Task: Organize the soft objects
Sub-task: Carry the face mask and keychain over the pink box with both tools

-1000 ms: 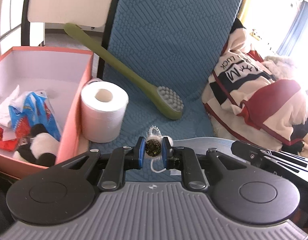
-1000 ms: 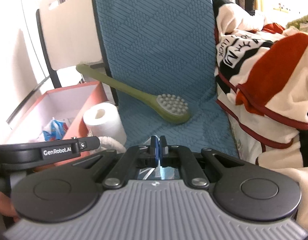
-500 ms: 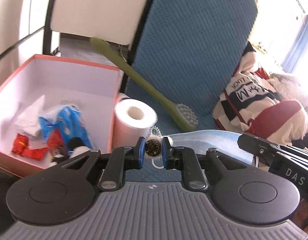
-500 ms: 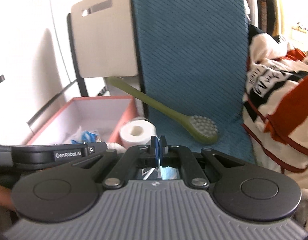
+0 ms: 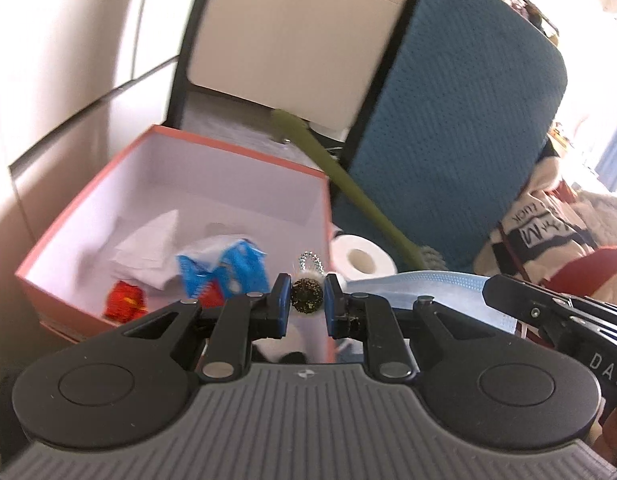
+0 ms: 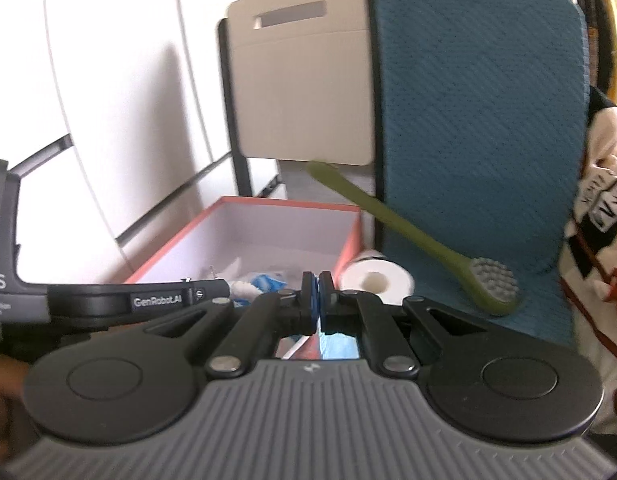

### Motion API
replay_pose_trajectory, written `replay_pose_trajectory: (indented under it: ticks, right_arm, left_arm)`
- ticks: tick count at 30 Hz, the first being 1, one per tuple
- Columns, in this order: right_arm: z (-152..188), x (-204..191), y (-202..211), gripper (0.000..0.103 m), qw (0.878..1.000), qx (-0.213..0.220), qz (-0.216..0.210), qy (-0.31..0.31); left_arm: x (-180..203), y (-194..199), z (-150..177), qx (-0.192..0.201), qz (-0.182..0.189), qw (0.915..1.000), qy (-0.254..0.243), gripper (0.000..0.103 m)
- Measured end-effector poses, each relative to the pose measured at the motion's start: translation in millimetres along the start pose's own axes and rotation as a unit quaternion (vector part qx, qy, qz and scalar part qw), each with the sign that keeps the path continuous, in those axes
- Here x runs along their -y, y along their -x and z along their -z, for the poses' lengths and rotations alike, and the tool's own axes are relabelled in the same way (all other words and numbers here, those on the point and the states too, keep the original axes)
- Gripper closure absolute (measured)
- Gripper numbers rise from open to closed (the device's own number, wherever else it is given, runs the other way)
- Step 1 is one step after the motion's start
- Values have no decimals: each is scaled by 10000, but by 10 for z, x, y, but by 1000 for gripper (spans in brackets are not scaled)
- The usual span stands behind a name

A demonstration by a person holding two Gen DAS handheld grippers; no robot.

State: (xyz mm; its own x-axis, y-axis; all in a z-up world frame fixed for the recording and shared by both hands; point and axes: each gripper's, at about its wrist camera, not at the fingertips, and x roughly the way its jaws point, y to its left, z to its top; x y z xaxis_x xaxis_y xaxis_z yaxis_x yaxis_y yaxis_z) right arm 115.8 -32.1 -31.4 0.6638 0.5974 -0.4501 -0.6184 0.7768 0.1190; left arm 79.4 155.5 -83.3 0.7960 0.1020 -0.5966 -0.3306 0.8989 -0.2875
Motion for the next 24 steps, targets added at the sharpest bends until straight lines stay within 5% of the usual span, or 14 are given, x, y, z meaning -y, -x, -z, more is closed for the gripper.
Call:
replay_pose_trajectory:
  ticks: [11, 24]
  right_arm:
    - [-137, -526, -304, 98, 9985, -74, -518, 187]
    - [-171, -684, -1254, 98, 9964, -670, -516, 74]
  left_arm:
    - [-548, 145, -200, 96, -344, 9991, 240, 83]
    - [-1182, -341, -405, -291, -603, 9965, 503, 83]
